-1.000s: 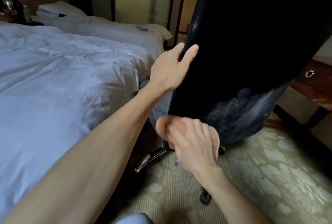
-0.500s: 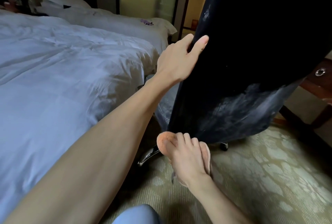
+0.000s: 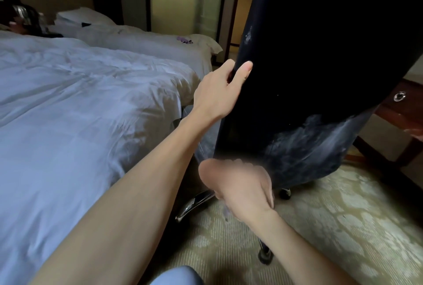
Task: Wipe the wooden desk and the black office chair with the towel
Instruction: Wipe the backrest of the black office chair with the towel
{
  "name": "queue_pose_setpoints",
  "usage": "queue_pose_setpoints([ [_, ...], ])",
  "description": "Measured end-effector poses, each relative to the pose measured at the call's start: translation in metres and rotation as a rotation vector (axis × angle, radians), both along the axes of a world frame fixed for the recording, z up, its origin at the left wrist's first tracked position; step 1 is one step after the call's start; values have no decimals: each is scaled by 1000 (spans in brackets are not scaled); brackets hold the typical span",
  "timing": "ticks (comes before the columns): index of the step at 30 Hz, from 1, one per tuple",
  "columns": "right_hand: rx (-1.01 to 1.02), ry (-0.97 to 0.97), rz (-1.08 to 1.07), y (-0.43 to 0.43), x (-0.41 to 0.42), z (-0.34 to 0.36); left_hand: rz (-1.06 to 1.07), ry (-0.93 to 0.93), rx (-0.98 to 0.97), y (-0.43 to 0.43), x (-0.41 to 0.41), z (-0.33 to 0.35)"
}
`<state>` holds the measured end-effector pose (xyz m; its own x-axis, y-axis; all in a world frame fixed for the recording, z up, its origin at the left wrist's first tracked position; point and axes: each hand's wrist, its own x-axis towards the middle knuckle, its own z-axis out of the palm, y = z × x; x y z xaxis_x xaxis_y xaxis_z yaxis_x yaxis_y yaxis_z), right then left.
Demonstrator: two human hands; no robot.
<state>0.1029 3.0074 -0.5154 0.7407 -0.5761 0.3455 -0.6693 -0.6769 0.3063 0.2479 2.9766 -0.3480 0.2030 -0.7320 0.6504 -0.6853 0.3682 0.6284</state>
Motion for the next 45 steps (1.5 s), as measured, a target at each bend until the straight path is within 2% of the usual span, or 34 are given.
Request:
queue_pose_setpoints([
  [2, 19, 98, -21, 1, -3, -4, 8, 3, 13, 1, 0, 0],
  [9, 25, 199, -38, 18, 10, -19, -16, 66, -15, 4, -5, -5],
  [14, -27, -92, 22, 8, -11, -16, 12, 54, -69, 2, -7, -5],
  [18, -263, -478, -13, -20, -44, 31, 68, 23, -134, -7, -1, -11],
  [22, -418, -699, -39, -55, -82, 90, 100, 115, -214, -17, 0, -14],
  [25, -538, -767, 2, -65, -92, 120, 116, 290, -219, -19, 0, -20],
  [31, -707, -785, 103, -66, -71, 178, 91, 501, -178, -24, 8, -17],
  [35, -636, -748, 69, -71, -40, 192, 145, 614, -171, -28, 7, -18],
  [38, -588, -695, 43, -80, -15, 152, 160, 649, -144, -34, 15, -20],
  [40, -511, -538, 115, -81, -8, 102, 162, 628, -131, -37, 23, -19],
  [43, -273, -135, 213, -70, -13, 36, 155, 588, -117, -36, 28, -19],
  [45, -141, -51, 216, -59, -17, 28, 166, 562, -119, -36, 29, -19],
])
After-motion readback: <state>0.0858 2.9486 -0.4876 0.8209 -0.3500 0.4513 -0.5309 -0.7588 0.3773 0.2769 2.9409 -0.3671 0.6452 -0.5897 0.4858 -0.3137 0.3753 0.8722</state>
